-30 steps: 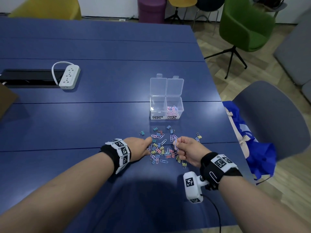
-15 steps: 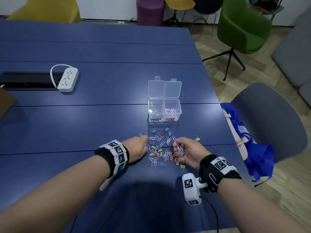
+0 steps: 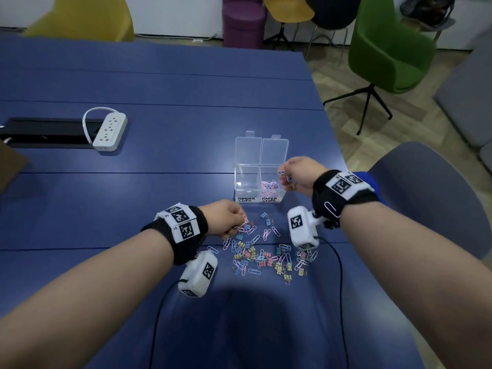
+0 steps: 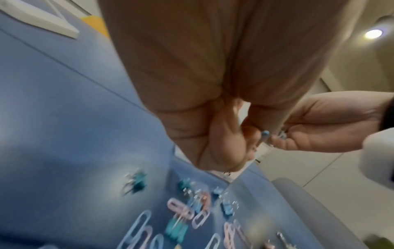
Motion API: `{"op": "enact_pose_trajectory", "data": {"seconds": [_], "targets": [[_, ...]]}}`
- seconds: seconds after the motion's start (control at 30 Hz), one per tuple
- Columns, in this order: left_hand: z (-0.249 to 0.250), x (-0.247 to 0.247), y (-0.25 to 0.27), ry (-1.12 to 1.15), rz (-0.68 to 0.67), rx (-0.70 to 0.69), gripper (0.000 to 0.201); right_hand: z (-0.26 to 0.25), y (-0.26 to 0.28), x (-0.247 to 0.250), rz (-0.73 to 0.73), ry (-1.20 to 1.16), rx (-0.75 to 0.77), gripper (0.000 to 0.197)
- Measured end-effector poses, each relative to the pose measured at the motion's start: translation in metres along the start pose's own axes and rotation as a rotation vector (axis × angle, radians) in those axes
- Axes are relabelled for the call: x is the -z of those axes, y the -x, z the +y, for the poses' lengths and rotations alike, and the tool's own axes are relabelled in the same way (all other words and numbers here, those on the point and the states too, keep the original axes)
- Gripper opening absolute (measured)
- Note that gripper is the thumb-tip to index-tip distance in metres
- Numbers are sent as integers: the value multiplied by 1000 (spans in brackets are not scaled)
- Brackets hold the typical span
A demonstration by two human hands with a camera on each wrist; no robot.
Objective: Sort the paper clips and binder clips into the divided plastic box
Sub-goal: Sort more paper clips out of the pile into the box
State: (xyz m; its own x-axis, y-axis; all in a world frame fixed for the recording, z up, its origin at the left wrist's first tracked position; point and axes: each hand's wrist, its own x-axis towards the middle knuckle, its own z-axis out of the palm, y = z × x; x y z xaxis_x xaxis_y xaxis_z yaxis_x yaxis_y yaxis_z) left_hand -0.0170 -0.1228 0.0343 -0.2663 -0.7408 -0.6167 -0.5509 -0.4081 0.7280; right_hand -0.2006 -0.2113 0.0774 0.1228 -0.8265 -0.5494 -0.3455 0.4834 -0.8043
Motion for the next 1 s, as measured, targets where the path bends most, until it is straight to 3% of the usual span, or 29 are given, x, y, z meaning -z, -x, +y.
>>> {"op": "enact_pose_trajectory", "data": {"seconds": [0.17, 0.3, 0.43, 0.53, 0.7, 0.9, 1.0], "targets": [[44, 13, -26, -57, 109, -71, 21, -10, -18, 6, 16, 80, -64, 20], [80, 19, -51, -82, 231, -79, 17, -5, -18, 9, -37, -42, -84, 46], [98, 12, -72, -304, 274, -37, 22, 3, -15, 17, 96, -97, 62, 24], [101, 6, -87, -426, 318, -2, 23, 17, -16, 25, 123, -75, 86, 22], [107, 5, -99, -242, 290, 64, 38, 42, -13, 30, 105, 18, 75, 32], [109, 2, -111, -1, 310, 25, 33, 58, -3, 30, 96, 30, 51, 35], [112, -3, -109, 18, 321, -27, 19, 69, 2, 26, 74, 132, 59, 32]]}}
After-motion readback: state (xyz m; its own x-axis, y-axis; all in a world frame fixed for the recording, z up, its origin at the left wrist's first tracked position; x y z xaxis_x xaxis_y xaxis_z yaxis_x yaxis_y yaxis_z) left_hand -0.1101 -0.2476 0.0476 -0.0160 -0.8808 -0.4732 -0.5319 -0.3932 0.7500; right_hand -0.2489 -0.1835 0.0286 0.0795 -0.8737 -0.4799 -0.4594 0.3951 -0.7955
